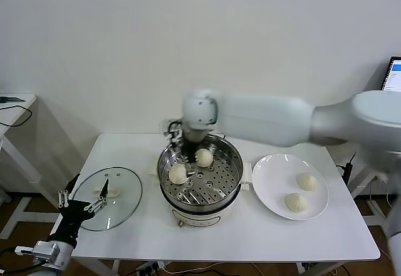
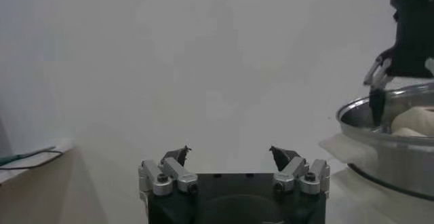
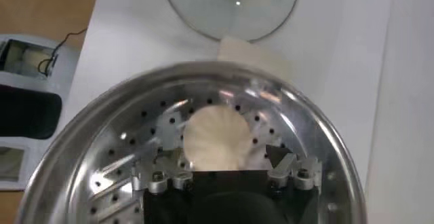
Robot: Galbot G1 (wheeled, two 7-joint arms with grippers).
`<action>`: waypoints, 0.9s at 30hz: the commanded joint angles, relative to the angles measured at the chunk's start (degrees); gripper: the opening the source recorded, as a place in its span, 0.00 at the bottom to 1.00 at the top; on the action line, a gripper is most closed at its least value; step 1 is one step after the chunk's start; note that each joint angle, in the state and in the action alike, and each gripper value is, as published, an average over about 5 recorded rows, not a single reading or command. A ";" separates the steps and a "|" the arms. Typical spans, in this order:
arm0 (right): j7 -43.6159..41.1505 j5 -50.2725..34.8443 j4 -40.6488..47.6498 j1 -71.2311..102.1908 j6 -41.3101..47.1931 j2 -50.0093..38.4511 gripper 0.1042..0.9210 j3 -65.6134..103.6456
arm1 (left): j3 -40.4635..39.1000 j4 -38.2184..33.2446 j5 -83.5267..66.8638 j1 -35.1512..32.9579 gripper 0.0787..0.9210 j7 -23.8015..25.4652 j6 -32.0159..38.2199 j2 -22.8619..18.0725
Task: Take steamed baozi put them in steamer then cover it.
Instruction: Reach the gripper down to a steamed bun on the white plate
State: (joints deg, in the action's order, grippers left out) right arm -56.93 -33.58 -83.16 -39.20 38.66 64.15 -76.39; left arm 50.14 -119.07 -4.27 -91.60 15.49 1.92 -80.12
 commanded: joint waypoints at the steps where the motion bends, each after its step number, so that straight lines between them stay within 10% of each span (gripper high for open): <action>1: -8.18 0.48 -12.04 -10.37 -5.64 -23.25 0.88 -2.33 | 0.00 -0.39 0.10 -0.07 0.88 -0.06 -0.13 0.25; 11: -17.11 20.76 -7.37 1.75 -20.38 -41.10 0.88 0.72 | -0.68 -0.90 0.40 -0.55 0.88 -0.20 -0.16 0.26; 27: -15.26 35.64 4.60 34.26 -27.82 -36.74 0.88 23.50 | -2.46 -1.27 0.79 -0.35 0.88 -1.12 -0.45 0.10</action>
State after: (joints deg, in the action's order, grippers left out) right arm -71.53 -5.36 -82.41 -17.96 14.97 29.05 -61.24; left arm 48.19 -120.32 -3.52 -91.99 14.46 1.50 -80.01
